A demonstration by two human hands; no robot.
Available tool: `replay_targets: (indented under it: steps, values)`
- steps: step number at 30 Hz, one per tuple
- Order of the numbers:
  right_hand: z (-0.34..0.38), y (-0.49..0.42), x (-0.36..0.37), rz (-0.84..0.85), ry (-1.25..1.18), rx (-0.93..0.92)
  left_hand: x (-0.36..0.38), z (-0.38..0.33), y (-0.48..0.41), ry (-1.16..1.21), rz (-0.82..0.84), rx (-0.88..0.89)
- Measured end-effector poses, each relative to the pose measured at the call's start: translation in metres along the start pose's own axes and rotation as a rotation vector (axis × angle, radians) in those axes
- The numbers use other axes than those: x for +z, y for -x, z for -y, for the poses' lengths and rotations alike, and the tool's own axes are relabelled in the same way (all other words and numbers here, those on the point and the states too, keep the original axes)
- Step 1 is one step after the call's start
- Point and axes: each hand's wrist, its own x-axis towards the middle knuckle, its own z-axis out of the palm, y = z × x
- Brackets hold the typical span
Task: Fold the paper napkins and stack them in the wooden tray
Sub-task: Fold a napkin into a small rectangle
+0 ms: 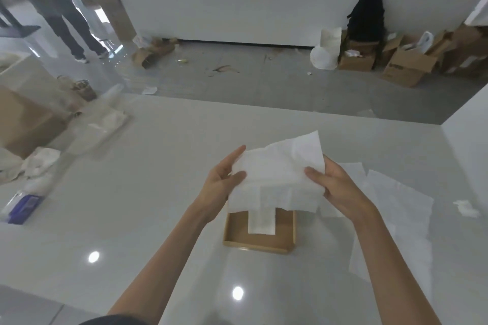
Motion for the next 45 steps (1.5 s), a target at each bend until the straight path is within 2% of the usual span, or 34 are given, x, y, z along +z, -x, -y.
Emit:
replay_targets:
  steps: [2, 4, 6, 8, 11, 13, 17, 20, 23, 26, 27, 29, 34, 37, 39, 41, 45]
  values:
    - [0.000, 0.000, -0.005, 0.075, 0.009, 0.047, -0.006, -0.020, -0.003, -0.055, 0.073, 0.005]
    - [0.002, -0.003, -0.012, 0.128, -0.067, 0.093, -0.011, -0.051, -0.008, -0.159, 0.218, 0.002]
    - [0.012, -0.014, -0.012, 0.059, -0.097, 0.097, -0.012, -0.091, -0.015, -0.305, 0.409, 0.006]
    - [0.029, -0.032, -0.004, 0.035, 0.038, 0.037, -0.005, -0.131, -0.023, -0.494, 0.596, 0.035]
    - [0.062, -0.058, 0.026, 0.248, 0.214, -0.023, 0.005, -0.186, -0.034, -0.662, 0.803, 0.053]
    - [0.081, -0.070, 0.046, 0.328, 0.255, -0.008, 0.002, -0.216, -0.040, -0.731, 0.870, 0.020]
    - [0.101, -0.084, 0.066, 0.397, 0.070, -0.005, -0.023, -0.251, -0.050, -0.880, 0.810, -0.029]
    - [0.110, -0.086, 0.072, 0.332, 0.067, -0.064, -0.045, -0.248, -0.059, -0.714, 0.712, -0.120]
    - [0.117, -0.078, 0.075, 0.271, -0.024, -0.064, -0.062, -0.202, -0.070, -0.344, 0.533, -0.147]
    - [0.122, -0.070, 0.062, 0.169, -0.037, -0.043, -0.060, -0.120, -0.077, 0.479, 0.490, -0.285]
    - [0.123, -0.068, 0.054, 0.127, -0.014, -0.026, -0.054, -0.093, -0.076, 0.628, 0.519, -0.284]
    - [0.124, -0.063, 0.036, 0.053, 0.048, 0.011, -0.037, -0.051, -0.070, 0.717, 0.550, -0.271]
    - [0.130, -0.048, -0.002, -0.013, 0.197, 0.067, -0.010, -0.021, -0.067, 0.321, 0.459, -0.245]
    - [0.144, -0.043, -0.013, 0.082, 0.340, 0.090, -0.003, -0.041, -0.078, -0.024, 0.390, -0.200]
    - [0.158, -0.044, -0.010, 0.172, 0.504, 0.102, 0.009, -0.062, -0.087, -0.235, 0.386, -0.063]
    - [0.173, -0.048, -0.002, 0.268, 0.691, 0.117, 0.024, -0.079, -0.096, -0.337, 0.458, 0.062]
    - [0.198, -0.050, 0.005, 0.372, 0.819, 0.142, 0.045, -0.092, -0.105, -0.343, 0.465, 0.079]
